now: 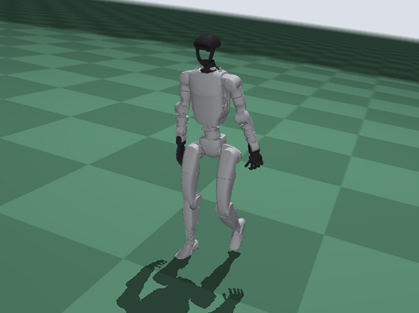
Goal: Walk run
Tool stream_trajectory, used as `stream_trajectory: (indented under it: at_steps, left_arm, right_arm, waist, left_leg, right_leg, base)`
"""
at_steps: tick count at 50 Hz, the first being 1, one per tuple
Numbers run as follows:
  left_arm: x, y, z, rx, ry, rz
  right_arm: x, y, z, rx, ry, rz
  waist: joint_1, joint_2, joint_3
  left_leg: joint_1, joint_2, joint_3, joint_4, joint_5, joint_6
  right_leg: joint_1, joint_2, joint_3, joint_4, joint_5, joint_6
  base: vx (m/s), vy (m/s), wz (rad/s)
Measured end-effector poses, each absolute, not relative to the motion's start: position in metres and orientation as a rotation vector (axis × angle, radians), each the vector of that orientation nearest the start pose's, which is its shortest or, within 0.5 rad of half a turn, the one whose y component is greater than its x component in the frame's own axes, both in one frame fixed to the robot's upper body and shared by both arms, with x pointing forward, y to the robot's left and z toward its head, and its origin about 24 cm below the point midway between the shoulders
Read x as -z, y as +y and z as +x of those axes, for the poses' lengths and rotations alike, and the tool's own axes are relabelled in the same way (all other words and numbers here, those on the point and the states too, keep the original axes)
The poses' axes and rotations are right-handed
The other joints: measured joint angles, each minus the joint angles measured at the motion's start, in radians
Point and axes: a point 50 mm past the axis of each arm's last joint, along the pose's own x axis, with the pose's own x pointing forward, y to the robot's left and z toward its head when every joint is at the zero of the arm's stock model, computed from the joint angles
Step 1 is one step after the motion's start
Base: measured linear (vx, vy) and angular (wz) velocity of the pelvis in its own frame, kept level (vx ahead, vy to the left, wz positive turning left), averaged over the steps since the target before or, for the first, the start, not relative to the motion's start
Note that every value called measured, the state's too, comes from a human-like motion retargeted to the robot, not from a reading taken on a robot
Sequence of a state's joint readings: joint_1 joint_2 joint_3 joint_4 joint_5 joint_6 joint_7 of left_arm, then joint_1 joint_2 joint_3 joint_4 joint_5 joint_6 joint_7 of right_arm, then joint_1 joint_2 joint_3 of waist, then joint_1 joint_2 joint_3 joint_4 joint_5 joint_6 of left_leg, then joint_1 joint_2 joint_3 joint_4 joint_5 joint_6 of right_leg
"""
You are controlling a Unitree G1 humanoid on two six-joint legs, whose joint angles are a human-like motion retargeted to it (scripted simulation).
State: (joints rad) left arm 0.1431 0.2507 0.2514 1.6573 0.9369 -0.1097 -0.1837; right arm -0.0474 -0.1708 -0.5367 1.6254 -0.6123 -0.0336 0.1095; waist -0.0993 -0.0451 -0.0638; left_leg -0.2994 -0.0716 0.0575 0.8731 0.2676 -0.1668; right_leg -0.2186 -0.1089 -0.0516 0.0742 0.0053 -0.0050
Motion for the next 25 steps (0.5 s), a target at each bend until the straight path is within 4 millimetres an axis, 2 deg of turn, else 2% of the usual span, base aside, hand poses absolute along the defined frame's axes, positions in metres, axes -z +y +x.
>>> stream_trajectory:
  at_steps: [2,4,6,8,11,13,15,17,18,20,22,23,25]
  left_arm:
    - [0.160,0.232,-0.086,0.490,1.795,0.377]
    - [0.157,0.230,-0.099,0.394,1.822,0.304]
    - [0.155,0.226,-0.110,0.292,1.844,0.226]
    - [0.153,0.221,-0.118,0.197,1.852,0.144]
    - [0.153,0.210,-0.125,0.097,1.839,0.027]
    - [0.154,0.201,-0.126,0.066,1.827,-0.035]
    - [0.155,0.193,-0.126,0.059,1.816,-0.075]
    - [0.155,0.186,-0.129,0.065,1.819,-0.092]
    - [0.155,0.183,-0.130,0.070,1.824,-0.095]
    - [0.155,0.179,-0.131,0.079,1.838,-0.093]
    - [0.156,0.179,-0.131,0.077,1.849,-0.083]
    - [0.156,0.180,-0.130,0.071,1.853,-0.077]
    - [0.158,0.184,-0.121,0.036,1.846,-0.053]
  right_arm:
    - [0.173,-0.219,0.039,-0.058,1.485,-0.175]
    - [0.170,-0.231,0.056,-0.058,1.415,-0.263]
    - [0.165,-0.243,0.073,-0.046,1.348,-0.345]
    - [0.159,-0.255,0.086,-0.028,1.296,-0.409]
    - [0.153,-0.267,0.099,0.003,1.255,-0.457]
    - [0.150,-0.272,0.103,0.023,1.245,-0.458]
    - [0.149,-0.273,0.104,0.039,1.246,-0.439]
    - [0.152,-0.270,0.099,0.038,1.258,-0.409]
    - [0.153,-0.267,0.096,0.032,1.264,-0.393]
    - [0.158,-0.258,0.087,0.005,1.280,-0.362]
    - [0.164,-0.247,0.072,-0.038,1.307,-0.338]
    - [0.166,-0.241,0.063,-0.062,1.327,-0.328]
    - [0.172,-0.227,0.043,-0.109,1.377,-0.307]
  waist:
    - [0.055,-0.024,0.003]
    - [0.095,-0.033,0.004]
    - [0.117,-0.031,0.007]
    - [0.137,-0.029,0.012]
    - [0.157,-0.022,0.014]
    - [0.164,-0.021,0.009]
    - [0.156,-0.028,-0.003]
    - [0.173,-0.048,-0.011]
    - [0.188,-0.061,-0.018]
    - [0.220,-0.082,-0.035]
    - [0.244,-0.098,-0.058]
    - [0.234,-0.107,-0.074]
    - [0.217,-0.104,-0.095]
  left_leg:
    - [-0.085,0.039,0.083,0.008,-0.086,0.089]
    - [-0.156,0.055,0.119,-0.043,-0.160,0.144]
    - [-0.207,0.061,0.134,-0.148,-0.211,0.180]
    - [-0.240,0.056,0.148,-0.294,-0.213,0.216]
    - [-0.255,0.062,0.239,-0.540,-0.216,0.251]
    - [-0.251,0.025,0.277,-0.694,-0.247,0.264]
    - [-0.234,-0.009,0.333,-0.817,-0.276,0.274]
    - [-0.213,-0.025,0.363,-0.854,-0.285,0.287]
    - [-0.206,-0.030,0.360,-0.844,-0.267,0.323]
    - [-0.190,-0.025,0.377,-0.818,-0.238,0.357]
    - [-0.177,-0.045,0.316,-0.830,-0.169,0.391]
    - [-0.162,-0.058,0.299,-0.823,-0.203,0.406]
    - [-0.148,-0.041,0.249,-0.784,-0.250,0.389]
  right_leg:
    - [0.038,-0.002,-0.019,-0.019,-0.014,-0.006]
    - [0.071,0.009,-0.040,-0.031,-0.031,-0.014]
    - [0.105,0.026,-0.071,-0.039,-0.051,-0.022]
    - [0.142,0.048,-0.091,-0.045,-0.073,-0.028]
    - [0.194,0.089,-0.130,-0.055,-0.100,-0.033]
    - [0.229,0.110,-0.171,-0.062,-0.110,-0.028]
    - [0.260,0.116,-0.230,-0.065,-0.113,-0.012]
    - [0.287,0.118,-0.217,-0.049,-0.100,0.007]
    - [0.296,0.115,-0.200,-0.036,-0.087,0.022]
    - [0.313,0.110,-0.183,-0.006,-0.041,0.064]
    - [0.326,0.096,-0.189,0.040,0.068,0.124]
    - [0.328,0.084,-0.206,0.072,0.146,0.159]
    - [0.304,0.095,-0.163,0.174,0.319,0.213]
  base:
    - [0.63,-0.21,0.23]
    - [0.63,-0.17,0.49]
    - [0.74,-0.16,0.82]
    - [0.63,-0.13,0.78]
    - [0.64,-0.12,0.78]
    - [0.77,-0.12,0.84]
    - [0.75,-0.11,0.88]
    - [0.93,-0.09,0.24]
    - [0.89,-0.07,-0.19]
    - [0.94,-0.05,-0.44]
    - [1.04,-0.02,-0.30]
    - [1.07,0.01,0.18]
    - [1.01,0.00,0.51]
